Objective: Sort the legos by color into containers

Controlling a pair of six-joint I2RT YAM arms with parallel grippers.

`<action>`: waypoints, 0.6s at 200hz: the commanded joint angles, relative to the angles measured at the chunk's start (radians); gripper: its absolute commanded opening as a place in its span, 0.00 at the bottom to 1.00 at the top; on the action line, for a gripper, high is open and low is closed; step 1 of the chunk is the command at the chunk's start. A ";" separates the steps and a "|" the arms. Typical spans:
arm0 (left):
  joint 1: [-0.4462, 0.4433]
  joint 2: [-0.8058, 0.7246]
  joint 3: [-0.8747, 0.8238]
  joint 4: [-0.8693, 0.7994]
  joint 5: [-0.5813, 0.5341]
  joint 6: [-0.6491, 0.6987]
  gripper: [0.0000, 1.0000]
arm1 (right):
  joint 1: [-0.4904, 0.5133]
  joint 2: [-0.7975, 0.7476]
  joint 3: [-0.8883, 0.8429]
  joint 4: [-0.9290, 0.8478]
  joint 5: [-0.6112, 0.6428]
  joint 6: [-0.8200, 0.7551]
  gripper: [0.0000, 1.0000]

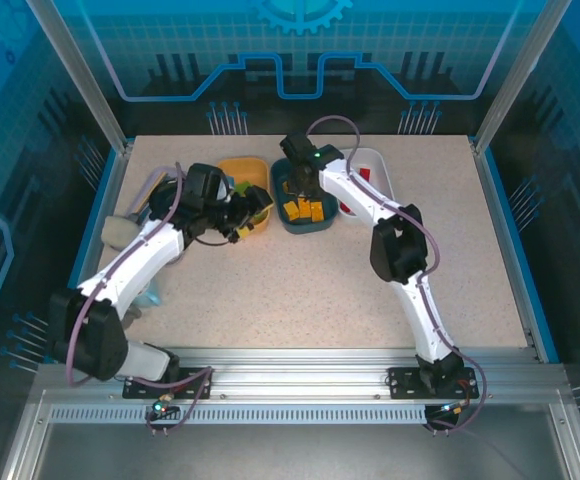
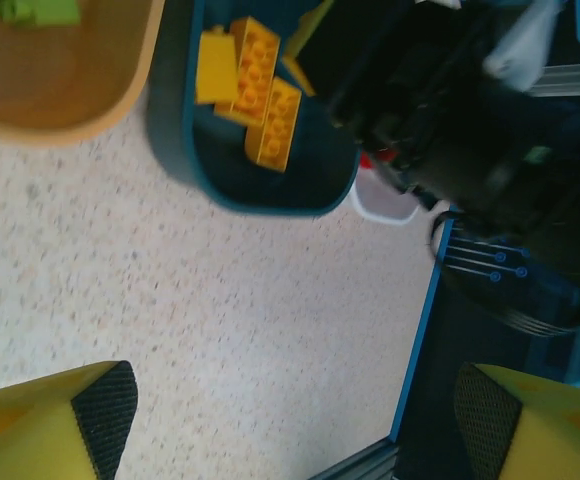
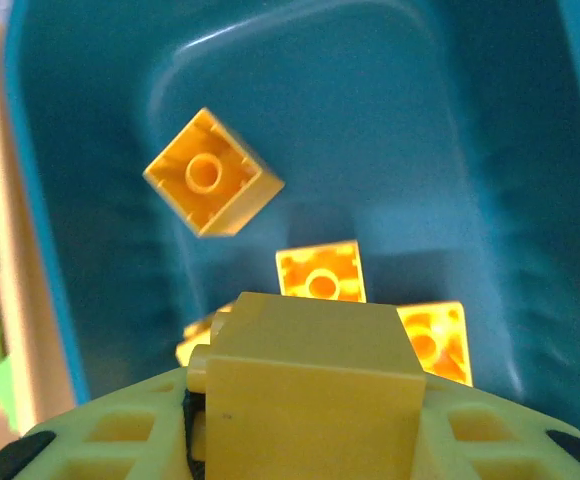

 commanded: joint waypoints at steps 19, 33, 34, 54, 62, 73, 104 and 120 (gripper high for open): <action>0.057 0.090 0.118 0.031 0.065 0.075 0.86 | -0.030 0.159 0.216 -0.058 0.018 0.147 0.39; 0.066 0.103 0.133 0.026 0.073 0.082 0.86 | -0.041 0.203 0.269 -0.077 0.029 0.184 0.39; 0.067 0.103 0.133 0.025 0.074 0.083 0.86 | -0.042 0.205 0.271 -0.077 0.030 0.186 0.39; 0.072 0.105 0.133 0.019 0.078 0.088 0.86 | -0.055 0.234 0.297 -0.096 0.047 0.229 0.39; 0.073 0.103 0.130 0.019 0.080 0.088 0.86 | -0.058 0.238 0.292 -0.090 0.053 0.240 0.39; 0.075 0.104 0.125 0.019 0.082 0.088 0.86 | -0.065 0.240 0.283 -0.069 0.051 0.245 0.39; 0.080 0.105 0.119 0.008 0.090 0.095 0.86 | -0.076 0.261 0.303 -0.049 0.036 0.258 0.41; 0.081 0.104 0.120 0.003 0.093 0.097 0.86 | -0.077 0.271 0.319 -0.046 0.031 0.256 0.41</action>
